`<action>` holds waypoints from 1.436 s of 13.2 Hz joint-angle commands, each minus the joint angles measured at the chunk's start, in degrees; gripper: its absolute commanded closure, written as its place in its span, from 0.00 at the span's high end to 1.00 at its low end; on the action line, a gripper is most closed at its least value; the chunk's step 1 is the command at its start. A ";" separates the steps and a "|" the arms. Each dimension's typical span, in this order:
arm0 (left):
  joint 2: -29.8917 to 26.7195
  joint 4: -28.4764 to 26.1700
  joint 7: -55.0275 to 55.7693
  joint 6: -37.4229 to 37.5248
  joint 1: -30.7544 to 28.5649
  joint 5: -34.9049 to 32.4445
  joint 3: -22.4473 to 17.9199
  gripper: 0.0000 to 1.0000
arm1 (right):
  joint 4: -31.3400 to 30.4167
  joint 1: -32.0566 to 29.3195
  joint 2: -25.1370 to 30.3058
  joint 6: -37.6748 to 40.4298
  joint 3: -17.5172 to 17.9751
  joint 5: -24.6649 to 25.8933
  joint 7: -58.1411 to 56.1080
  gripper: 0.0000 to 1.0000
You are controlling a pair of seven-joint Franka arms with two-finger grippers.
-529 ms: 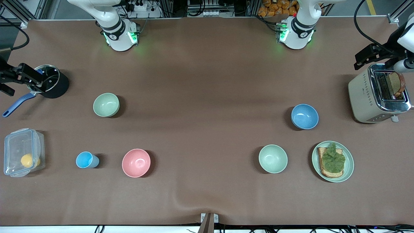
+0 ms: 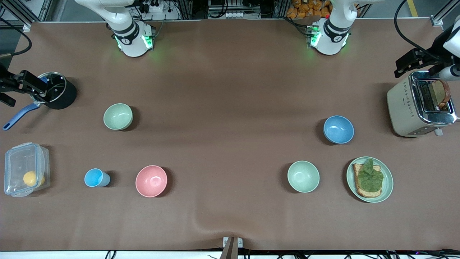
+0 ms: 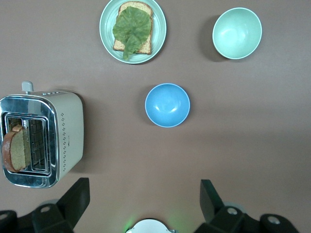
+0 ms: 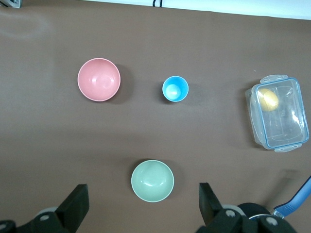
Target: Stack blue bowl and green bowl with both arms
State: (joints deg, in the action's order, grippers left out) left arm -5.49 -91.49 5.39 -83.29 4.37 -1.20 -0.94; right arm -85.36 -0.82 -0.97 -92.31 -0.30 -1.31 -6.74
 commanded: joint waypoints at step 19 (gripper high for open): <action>24.82 -20.84 0.06 -36.33 -6.21 -0.39 -0.73 1.00 | -24.22 -4.27 -4.66 -16.40 0.74 -0.89 -10.31 1.00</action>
State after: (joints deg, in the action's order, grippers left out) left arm 18.98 -109.29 5.27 -116.27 -1.44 -1.20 -2.16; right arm -103.45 -4.06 -8.51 -105.52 -0.39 -1.30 -15.80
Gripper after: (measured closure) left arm 0.000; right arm 0.000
